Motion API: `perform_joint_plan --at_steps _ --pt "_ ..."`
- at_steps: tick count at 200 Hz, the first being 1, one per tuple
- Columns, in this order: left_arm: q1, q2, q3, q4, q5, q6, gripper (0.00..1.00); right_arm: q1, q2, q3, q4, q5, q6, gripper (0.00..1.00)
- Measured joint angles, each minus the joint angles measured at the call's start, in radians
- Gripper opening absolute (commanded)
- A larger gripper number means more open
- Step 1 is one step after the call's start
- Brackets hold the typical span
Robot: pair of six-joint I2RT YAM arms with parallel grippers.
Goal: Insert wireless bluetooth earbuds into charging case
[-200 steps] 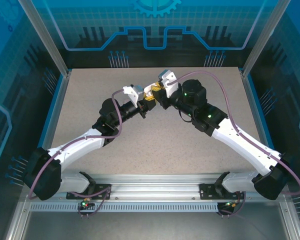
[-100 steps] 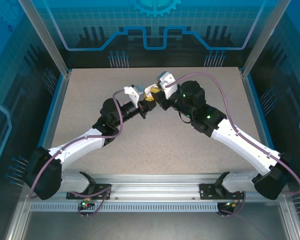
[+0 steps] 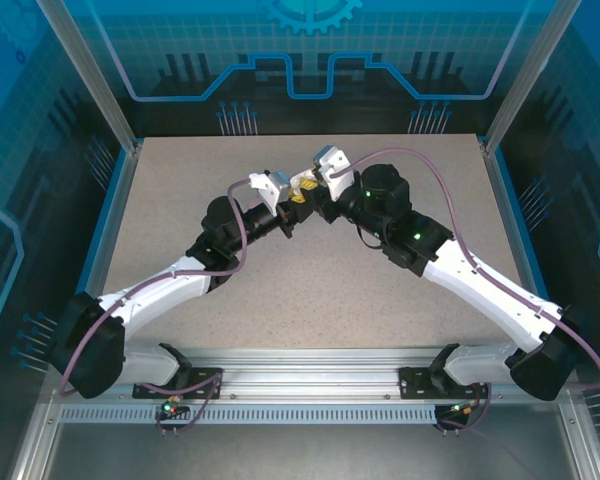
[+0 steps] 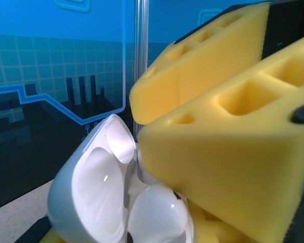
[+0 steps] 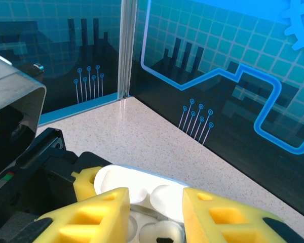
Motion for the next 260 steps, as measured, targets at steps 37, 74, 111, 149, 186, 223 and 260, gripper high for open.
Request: perform_joint_plan --at_steps 37,74,111,149,186,223,260 --pt "-0.002 0.004 0.0 -0.011 0.0 0.0 0.0 0.0 -0.019 -0.025 0.0 0.0 0.008 0.35" --pt "-0.005 0.005 0.0 -0.013 0.003 0.0 0.0 -0.002 -0.028 -0.034 0.0 0.003 0.019 0.38" --pt "-0.005 0.01 0.001 -0.013 0.003 0.0 0.0 -0.002 -0.039 -0.045 -0.001 0.008 0.028 0.41" --pt "-0.005 0.016 0.004 -0.012 0.003 0.0 0.0 -0.002 -0.053 -0.06 -0.001 0.007 0.037 0.43" --pt "-0.005 0.019 0.007 -0.012 0.003 0.004 0.0 -0.007 -0.072 -0.078 -0.003 0.002 0.051 0.51" --pt "-0.005 0.019 0.008 -0.006 0.002 0.004 0.0 -0.013 -0.098 -0.082 -0.035 -0.031 0.07 0.59" --pt "-0.005 0.019 0.009 0.01 0.002 0.004 0.0 -0.051 -0.149 -0.082 -0.069 -0.061 0.141 0.6"
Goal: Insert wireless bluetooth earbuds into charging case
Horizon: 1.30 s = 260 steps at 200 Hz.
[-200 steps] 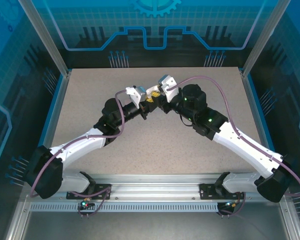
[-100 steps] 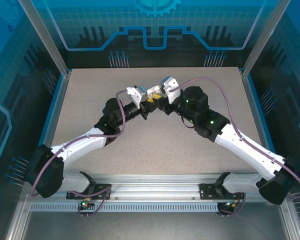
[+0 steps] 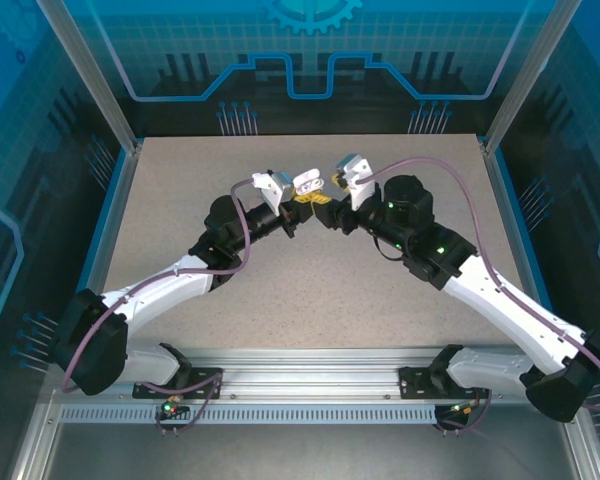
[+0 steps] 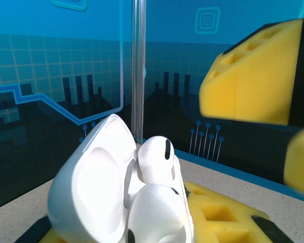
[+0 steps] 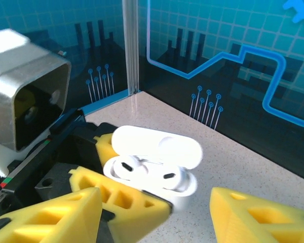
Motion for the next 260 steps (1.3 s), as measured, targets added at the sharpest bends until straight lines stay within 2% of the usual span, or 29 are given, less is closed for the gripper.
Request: perform_joint_plan --at_steps 25,48,70,97,129,147,158,181,213,260 --pt "0.0 0.0 0.0 0.004 0.0 0.0 0.0 -0.084 -0.03 0.027 -0.037 -0.011 0.069 0.6" --pt "0.0 0.0 0.0 0.004 0.0 0.001 0.0 -0.182 0.001 0.13 -0.104 -0.04 0.145 0.61" --pt "0.0 0.0 -0.004 0.005 0.0 0.01 0.0 -0.247 0.114 0.32 -0.2 -0.088 0.211 0.6" --pt "0.0 0.0 -0.014 0.008 0.016 0.023 0.0 -0.265 0.337 0.632 -0.372 -0.146 0.261 0.56" --pt "0.0 0.003 -0.017 0.001 0.062 0.029 0.0 -0.264 0.608 0.964 -0.603 -0.216 0.286 0.42" --pt "0.0 0.005 -0.017 -0.006 0.088 0.03 0.0 -0.263 0.727 1.09 -0.714 -0.246 0.286 0.3" --pt "0.0 0.005 -0.017 -0.012 0.098 0.03 0.0 -0.262 0.789 1.148 -0.779 -0.266 0.289 0.27" --pt "-0.001 0.006 -0.017 -0.018 0.11 0.031 0.0 -0.251 0.855 1.186 -0.871 -0.287 0.289 0.25" --pt "-0.001 0.016 -0.015 -0.027 0.114 0.03 0.0 -0.211 0.865 1.173 -0.938 -0.293 0.282 0.23" --pt "-0.006 0.045 -0.006 -0.051 0.121 0.03 0.0 -0.163 0.771 0.972 -0.92 -0.301 0.278 0.22"
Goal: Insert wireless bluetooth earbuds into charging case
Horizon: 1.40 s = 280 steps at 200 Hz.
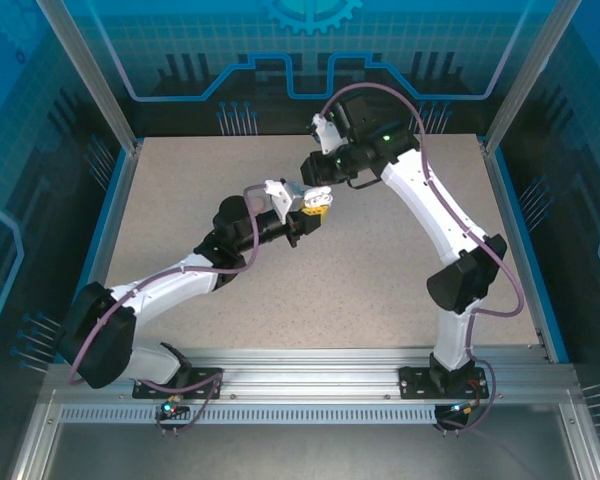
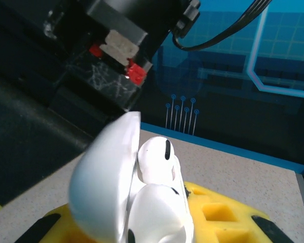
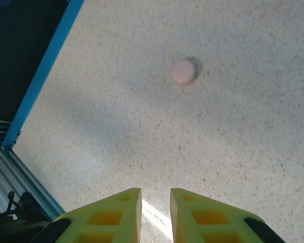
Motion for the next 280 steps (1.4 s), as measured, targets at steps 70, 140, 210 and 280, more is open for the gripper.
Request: perform_joint_plan --at_steps 70,140,210,280 --pt "-0.018 0.026 0.019 -0.004 0.033 -0.005 0.0 -0.002 -0.234 -0.277 0.111 0.078 0.055 0.31" --pt "-0.006 0.148 0.035 -0.038 -0.011 -0.112 0.0 -0.194 -0.468 -0.657 0.257 0.271 0.256 0.42" --pt "-0.006 0.441 0.164 -0.18 -0.008 -0.375 0.0 -0.193 -0.587 -1.001 0.357 0.33 0.343 0.43" --pt "-0.005 0.653 0.406 -0.403 -0.001 -0.508 0.0 -0.193 -0.657 -1.061 0.406 0.355 0.349 0.44"
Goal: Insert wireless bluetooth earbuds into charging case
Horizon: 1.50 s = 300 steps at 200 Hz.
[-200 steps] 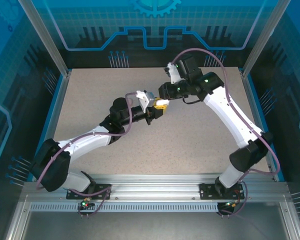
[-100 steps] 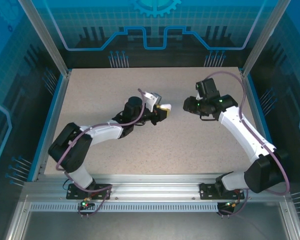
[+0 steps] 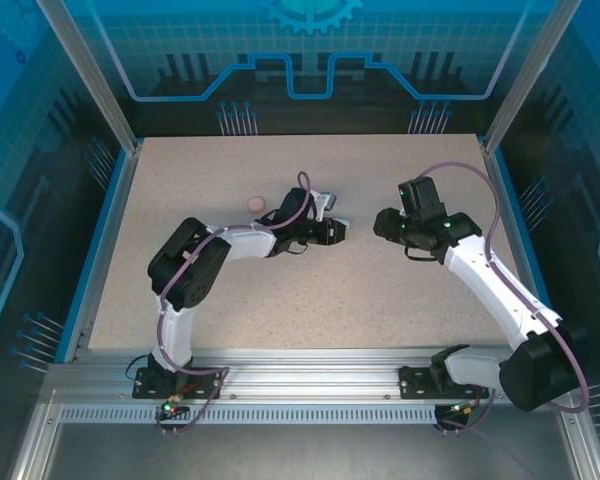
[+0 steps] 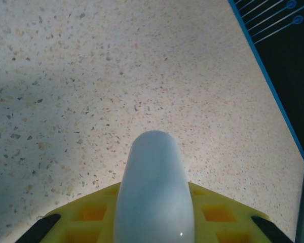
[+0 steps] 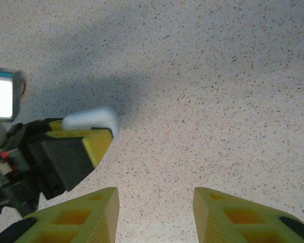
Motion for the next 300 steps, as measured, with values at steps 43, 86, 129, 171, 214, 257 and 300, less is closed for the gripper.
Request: perform_joint_plan --at_steps 43,86,129,171,214,257,300 --pt "0.01 0.092 0.103 -0.142 -0.001 -0.012 0.07 -0.011 -0.016 -0.009 0.011 -0.002 -0.001 0.45" --pt "0.034 0.145 0.174 -0.247 0.007 -0.022 0.34 -0.037 -0.032 -0.009 0.024 -0.005 -0.002 0.49" --pt "0.038 0.142 0.197 -0.276 0.027 -0.024 0.67 -0.051 -0.043 -0.009 0.029 -0.011 -0.002 0.55" --pt "0.068 0.083 0.18 -0.34 -0.01 0.005 0.99 -0.071 -0.071 -0.009 0.023 -0.021 -0.004 0.77" --pt "0.148 -0.038 0.101 -0.466 -0.108 0.036 0.99 -0.097 -0.113 -0.008 0.002 -0.024 -0.02 1.0" --pt "0.199 -0.263 0.008 -0.544 -0.212 0.092 0.99 -0.141 -0.124 0.004 -0.025 0.011 -0.056 1.0" --pt "0.198 -0.584 -0.118 -0.464 -0.341 0.177 0.99 -0.158 -0.127 -0.005 0.001 0.131 -0.114 1.0"
